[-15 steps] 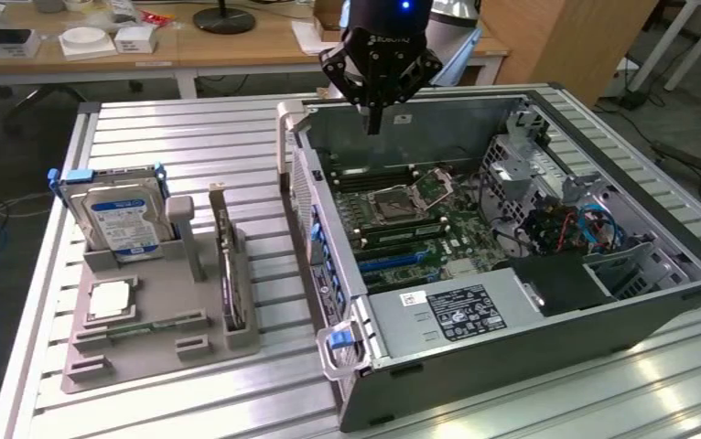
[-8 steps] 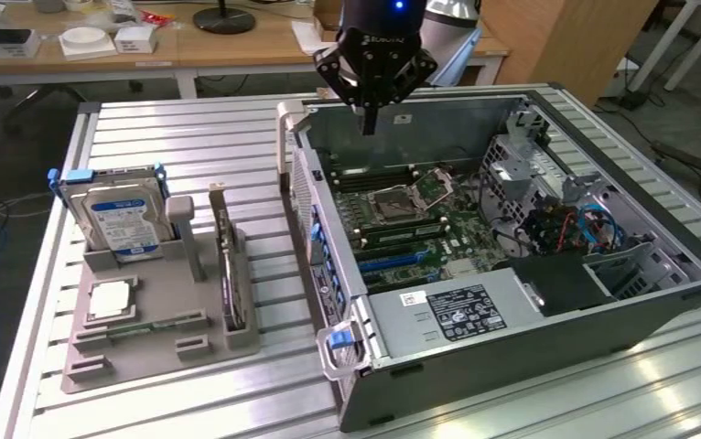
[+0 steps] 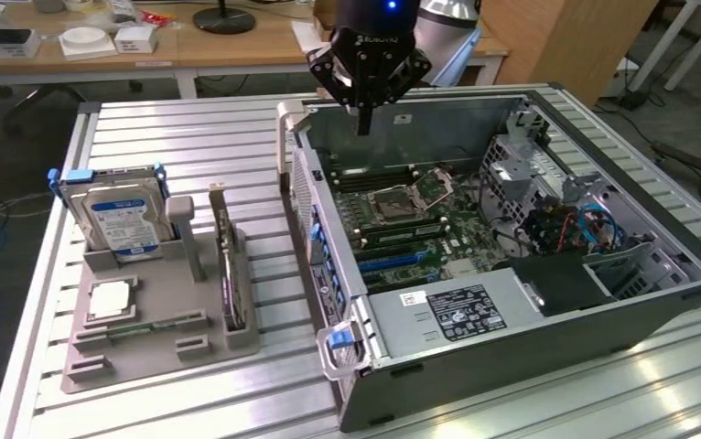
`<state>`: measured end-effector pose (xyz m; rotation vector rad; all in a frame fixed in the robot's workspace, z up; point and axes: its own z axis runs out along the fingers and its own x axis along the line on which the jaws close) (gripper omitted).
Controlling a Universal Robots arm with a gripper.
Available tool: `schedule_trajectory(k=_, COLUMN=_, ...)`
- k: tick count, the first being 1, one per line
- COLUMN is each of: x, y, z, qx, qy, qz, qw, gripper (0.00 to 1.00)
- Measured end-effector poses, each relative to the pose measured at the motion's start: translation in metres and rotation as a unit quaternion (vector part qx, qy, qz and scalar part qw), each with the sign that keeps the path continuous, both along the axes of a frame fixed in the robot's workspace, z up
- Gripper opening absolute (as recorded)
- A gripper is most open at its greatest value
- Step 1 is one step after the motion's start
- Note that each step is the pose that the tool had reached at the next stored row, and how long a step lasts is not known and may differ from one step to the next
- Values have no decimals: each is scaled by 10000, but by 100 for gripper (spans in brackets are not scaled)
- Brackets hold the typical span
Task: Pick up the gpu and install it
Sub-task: 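Reach for the gpu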
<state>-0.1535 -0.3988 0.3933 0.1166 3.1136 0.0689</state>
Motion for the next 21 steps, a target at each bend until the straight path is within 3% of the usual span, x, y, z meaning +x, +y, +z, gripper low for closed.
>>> schedule_trajectory(k=21, x=-159, y=0, z=0, qx=0, qy=0, qz=0, qw=10000, gripper=10)
